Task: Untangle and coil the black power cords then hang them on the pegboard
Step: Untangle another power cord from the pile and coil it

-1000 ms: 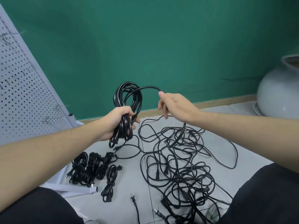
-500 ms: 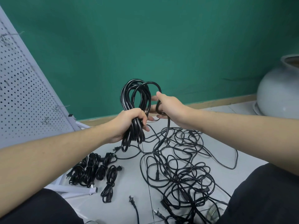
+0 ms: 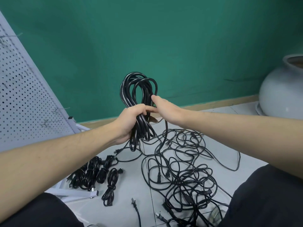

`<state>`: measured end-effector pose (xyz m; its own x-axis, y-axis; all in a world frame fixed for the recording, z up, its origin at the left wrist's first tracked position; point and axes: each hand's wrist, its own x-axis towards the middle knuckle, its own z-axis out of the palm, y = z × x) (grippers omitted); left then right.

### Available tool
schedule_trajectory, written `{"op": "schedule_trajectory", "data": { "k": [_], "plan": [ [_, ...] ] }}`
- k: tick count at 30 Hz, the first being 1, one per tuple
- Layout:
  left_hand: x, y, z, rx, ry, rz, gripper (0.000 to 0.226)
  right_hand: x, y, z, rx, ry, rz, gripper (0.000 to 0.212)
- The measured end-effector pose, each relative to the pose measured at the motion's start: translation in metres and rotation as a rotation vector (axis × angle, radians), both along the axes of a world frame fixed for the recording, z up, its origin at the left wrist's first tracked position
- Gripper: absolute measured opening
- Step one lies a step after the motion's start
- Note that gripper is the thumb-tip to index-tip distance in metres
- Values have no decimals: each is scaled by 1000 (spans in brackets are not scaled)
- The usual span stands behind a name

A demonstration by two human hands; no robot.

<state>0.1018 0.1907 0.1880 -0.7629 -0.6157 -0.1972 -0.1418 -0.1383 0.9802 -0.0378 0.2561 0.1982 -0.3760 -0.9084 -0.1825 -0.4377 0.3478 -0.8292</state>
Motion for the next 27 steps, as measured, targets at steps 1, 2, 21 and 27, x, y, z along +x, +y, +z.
{"op": "schedule_trajectory", "data": {
  "k": [1, 2, 21, 27],
  "plan": [
    [1, -1, 1, -23, -15, -6, 47, -4, 0, 1, 18, 48, 17, 63],
    [1, -2, 2, -31, -15, -16, 48, -6, 2, 1, 30, 75, 43, 64],
    [-6, -17, 12, 203, 354, 255, 49, -11, 5, -6, -74, 219, 119, 10],
    [-6, -28, 19, 160, 338, 281, 43, -4, 13, -7, 99, -27, 266, 38]
  ]
}}
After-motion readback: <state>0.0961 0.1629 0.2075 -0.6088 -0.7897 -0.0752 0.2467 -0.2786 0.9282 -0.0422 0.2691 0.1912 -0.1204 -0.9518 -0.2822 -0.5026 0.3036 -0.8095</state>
